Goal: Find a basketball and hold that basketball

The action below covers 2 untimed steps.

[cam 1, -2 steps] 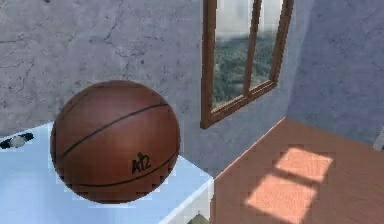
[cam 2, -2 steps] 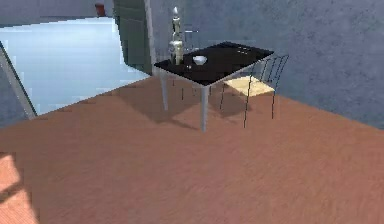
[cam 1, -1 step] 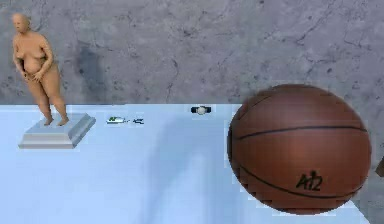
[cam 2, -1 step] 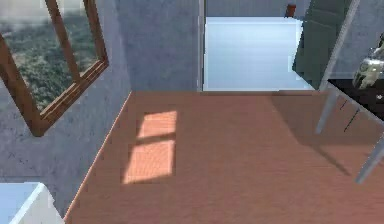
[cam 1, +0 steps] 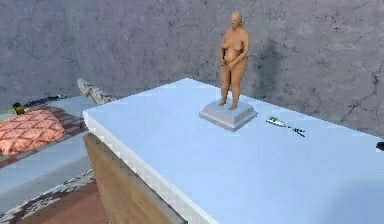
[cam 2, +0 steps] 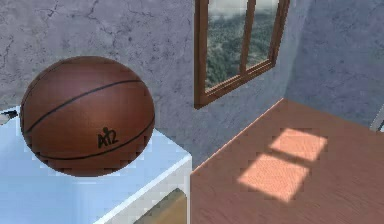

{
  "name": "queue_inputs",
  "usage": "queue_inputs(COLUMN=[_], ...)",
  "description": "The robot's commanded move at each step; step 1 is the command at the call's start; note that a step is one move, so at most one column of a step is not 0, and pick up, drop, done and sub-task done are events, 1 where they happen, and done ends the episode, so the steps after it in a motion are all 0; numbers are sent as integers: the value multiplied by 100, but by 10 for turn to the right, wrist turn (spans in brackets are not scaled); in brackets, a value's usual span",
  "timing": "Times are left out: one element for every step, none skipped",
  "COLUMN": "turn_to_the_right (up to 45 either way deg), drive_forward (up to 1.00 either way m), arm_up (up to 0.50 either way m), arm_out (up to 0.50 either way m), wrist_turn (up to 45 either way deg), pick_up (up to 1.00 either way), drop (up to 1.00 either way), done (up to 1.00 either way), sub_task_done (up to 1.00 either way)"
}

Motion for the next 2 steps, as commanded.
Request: queue_inputs(turn_to_the_right=[-150,0], drive_forward=[0,0], arm_up=[0,50], arm_out=[0,0], wrist_turn=[0,0], pick_up=[0,0], drop=[0,0], done=[0,0], sub_task_done=[0,0])
